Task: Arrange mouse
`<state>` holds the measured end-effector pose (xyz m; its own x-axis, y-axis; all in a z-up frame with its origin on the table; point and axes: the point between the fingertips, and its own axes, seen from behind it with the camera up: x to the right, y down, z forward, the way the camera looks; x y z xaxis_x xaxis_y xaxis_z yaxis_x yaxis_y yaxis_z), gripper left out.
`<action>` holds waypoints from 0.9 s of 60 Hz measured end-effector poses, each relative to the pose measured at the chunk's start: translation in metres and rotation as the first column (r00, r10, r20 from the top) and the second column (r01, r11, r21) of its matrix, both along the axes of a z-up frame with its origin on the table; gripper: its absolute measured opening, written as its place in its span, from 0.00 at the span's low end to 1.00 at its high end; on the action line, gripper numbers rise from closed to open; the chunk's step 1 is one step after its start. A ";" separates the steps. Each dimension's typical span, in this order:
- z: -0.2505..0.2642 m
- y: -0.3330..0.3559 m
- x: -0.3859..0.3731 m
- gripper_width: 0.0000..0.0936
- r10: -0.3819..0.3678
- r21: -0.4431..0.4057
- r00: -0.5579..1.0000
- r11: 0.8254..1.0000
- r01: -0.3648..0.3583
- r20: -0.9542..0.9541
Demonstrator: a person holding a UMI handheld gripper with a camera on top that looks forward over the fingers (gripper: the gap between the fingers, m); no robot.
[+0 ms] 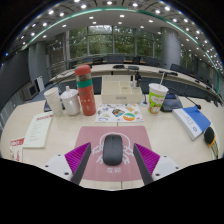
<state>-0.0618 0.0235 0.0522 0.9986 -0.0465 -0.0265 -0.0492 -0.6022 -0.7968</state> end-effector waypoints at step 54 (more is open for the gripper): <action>0.198 -0.358 -0.057 0.92 -0.040 0.142 0.991 0.990 0.021 0.128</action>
<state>-0.1193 -0.3344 0.2506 0.9921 -0.0820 0.0949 0.0436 -0.4841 -0.8739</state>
